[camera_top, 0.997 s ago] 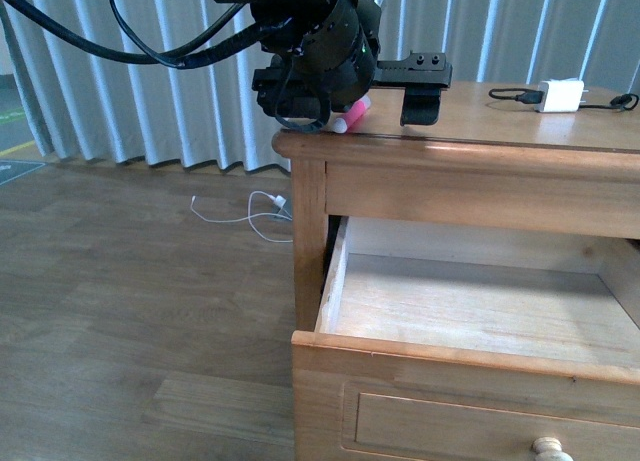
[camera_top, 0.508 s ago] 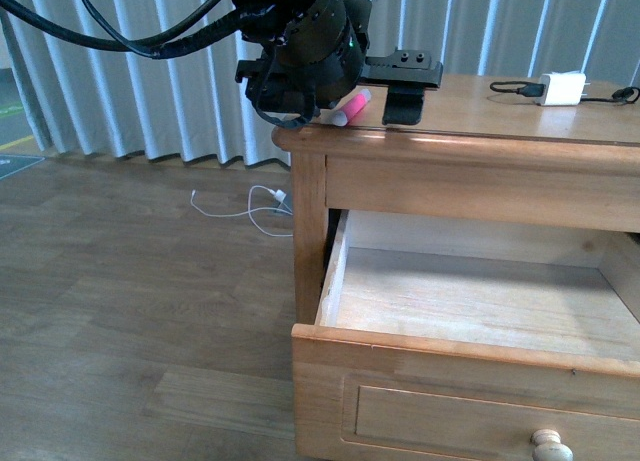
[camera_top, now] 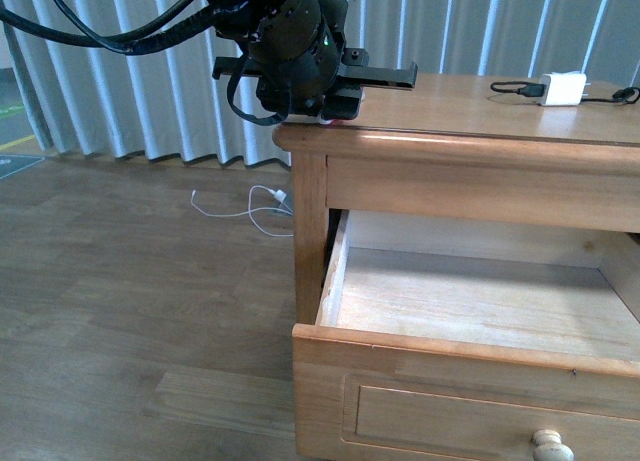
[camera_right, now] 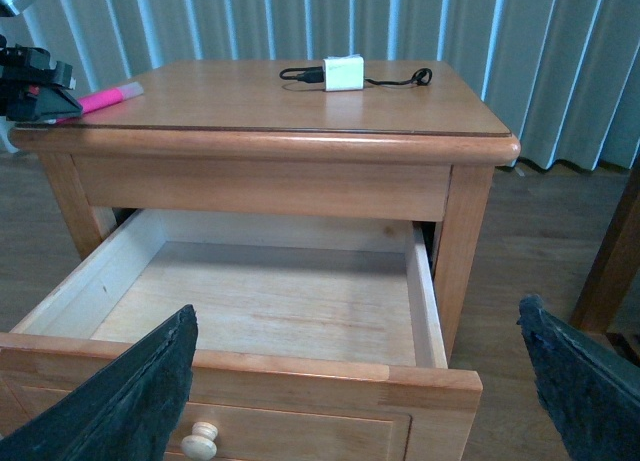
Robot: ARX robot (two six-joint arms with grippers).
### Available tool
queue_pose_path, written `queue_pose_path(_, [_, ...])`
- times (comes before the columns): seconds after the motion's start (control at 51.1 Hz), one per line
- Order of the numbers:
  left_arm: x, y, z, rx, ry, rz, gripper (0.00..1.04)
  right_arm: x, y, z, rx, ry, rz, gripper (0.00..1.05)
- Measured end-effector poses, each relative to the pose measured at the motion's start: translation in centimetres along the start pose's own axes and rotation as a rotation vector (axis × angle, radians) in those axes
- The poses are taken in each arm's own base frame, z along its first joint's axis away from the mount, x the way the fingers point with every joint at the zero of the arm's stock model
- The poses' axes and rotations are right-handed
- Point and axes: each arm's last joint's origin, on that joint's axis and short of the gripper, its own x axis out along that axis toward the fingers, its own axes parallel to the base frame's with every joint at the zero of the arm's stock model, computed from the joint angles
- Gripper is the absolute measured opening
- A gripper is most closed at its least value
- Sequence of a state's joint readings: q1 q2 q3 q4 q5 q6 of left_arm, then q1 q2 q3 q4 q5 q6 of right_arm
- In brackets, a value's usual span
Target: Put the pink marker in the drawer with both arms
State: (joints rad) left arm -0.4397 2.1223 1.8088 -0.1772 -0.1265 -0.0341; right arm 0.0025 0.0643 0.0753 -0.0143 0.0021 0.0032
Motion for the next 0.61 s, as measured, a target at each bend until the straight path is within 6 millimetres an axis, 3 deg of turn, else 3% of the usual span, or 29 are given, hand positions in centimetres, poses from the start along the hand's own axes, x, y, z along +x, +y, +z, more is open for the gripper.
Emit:
queue_pose_path(0.274, [-1.4, -0.3, -0.2, -0.005, -0.019, -0.088, 0.15, 0.0, 0.0, 0.0, 0.000, 0.000, 0.000, 0.96])
queue_pose_path(0.606, [-8.5, -3.3, -0.5, 0.083, -0.145, -0.289, 0.15, 0.0, 0.0, 0.0, 0.000, 0.000, 0.000, 0.96])
